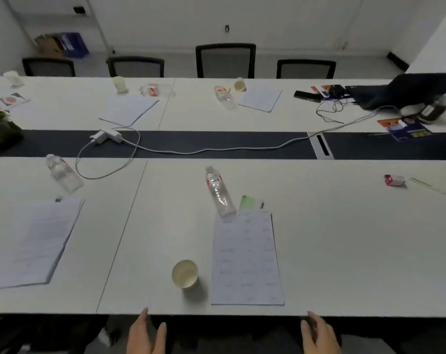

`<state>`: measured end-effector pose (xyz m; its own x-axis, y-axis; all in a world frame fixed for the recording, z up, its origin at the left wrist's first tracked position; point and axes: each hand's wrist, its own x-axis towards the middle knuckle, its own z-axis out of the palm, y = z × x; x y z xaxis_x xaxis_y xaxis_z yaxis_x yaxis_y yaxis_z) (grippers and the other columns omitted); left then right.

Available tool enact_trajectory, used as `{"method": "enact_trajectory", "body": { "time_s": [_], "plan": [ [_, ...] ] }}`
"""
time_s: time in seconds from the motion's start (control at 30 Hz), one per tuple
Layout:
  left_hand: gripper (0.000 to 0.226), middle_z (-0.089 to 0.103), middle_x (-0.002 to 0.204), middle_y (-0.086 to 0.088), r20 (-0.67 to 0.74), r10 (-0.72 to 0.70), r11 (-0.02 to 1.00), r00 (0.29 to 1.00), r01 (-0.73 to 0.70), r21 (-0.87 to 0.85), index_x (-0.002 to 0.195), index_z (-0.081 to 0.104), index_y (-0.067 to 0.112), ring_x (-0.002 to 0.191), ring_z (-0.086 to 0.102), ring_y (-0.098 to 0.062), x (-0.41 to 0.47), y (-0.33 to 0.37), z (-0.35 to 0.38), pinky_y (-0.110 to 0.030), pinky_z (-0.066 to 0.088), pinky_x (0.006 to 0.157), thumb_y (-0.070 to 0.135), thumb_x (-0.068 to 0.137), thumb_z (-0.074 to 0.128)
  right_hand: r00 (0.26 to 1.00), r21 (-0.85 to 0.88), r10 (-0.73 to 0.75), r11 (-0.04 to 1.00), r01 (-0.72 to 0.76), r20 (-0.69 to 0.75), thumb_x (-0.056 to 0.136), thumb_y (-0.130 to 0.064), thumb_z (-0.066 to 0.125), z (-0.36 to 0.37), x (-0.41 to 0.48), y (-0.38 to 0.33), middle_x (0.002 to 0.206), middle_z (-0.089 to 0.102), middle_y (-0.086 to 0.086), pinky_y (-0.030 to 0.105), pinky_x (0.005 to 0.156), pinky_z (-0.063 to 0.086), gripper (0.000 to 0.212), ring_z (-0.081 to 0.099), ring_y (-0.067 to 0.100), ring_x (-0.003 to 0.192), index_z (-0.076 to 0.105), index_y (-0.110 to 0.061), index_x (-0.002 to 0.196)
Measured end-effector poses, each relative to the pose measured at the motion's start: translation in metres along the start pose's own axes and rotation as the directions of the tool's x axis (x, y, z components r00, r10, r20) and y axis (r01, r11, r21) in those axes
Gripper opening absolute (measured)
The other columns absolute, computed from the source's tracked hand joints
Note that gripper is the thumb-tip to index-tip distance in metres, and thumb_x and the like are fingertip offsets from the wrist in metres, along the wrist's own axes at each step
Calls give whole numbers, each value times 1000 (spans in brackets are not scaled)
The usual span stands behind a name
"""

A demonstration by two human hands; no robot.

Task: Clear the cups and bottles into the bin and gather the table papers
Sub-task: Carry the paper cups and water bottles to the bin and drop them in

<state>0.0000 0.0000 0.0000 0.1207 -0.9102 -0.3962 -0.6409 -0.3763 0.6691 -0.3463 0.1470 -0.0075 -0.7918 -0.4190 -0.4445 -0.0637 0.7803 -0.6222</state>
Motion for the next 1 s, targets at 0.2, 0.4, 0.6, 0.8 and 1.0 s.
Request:
{"method": "enact_trajectory", "body": {
  "time_s": [0.2, 0.4, 0.6, 0.8, 1.0],
  "plan": [
    [123, 17, 160, 4, 63, 132, 991, 989, -134, 24, 158, 6, 22, 145, 27, -17, 28, 45, 48, -42, 35, 113, 48, 67, 86, 940, -116, -220, 959, 257, 259, 103, -36, 49, 57, 24, -66, 149, 39, -1, 29, 112, 35, 51, 43, 14, 135, 36, -23, 151],
    [113, 32, 157, 6, -3, 184, 979, 983, -183, -84, 156, 14, 28, 142, 36, -18, 74, 60, 77, -41, 38, 110, 42, 71, 86, 870, -125, -393, 887, 444, 297, 101, -36, 53, 127, 83, -166, 156, 29, 2, 33, 114, 35, 64, 37, 17, 141, 23, -22, 156],
    [71, 59, 127, 12, -70, 141, 971, 988, -151, -184, 133, 50, 28, 120, 56, -15, 113, 52, 94, -35, 48, 95, 43, 72, 82, 857, -155, -480, 847, 508, 186, 95, -36, 62, 187, 130, -240, 160, 24, 8, 34, 115, 27, 79, 27, 25, 147, 19, -14, 158],
    [35, 42, 74, 27, -137, 294, 944, 946, -310, -116, 83, 50, 28, 74, 36, -2, 127, 47, 99, -28, 36, 63, 53, 67, 69, 871, -264, -476, 831, 490, 120, 92, -45, 62, 222, 161, -257, 159, 28, 10, 42, 112, 33, 88, 31, 29, 144, 14, -14, 158],
    [40, 48, 68, 18, -88, 281, 952, 956, -289, -99, 77, 43, 25, 73, 48, -16, 130, 42, 97, -31, 41, 59, 43, 70, 78, 893, -125, -442, 884, 450, 88, 97, -44, 56, 203, 138, -249, 157, 36, 4, 37, 110, 38, 75, 39, 23, 141, 18, -21, 158]
  ]
}}
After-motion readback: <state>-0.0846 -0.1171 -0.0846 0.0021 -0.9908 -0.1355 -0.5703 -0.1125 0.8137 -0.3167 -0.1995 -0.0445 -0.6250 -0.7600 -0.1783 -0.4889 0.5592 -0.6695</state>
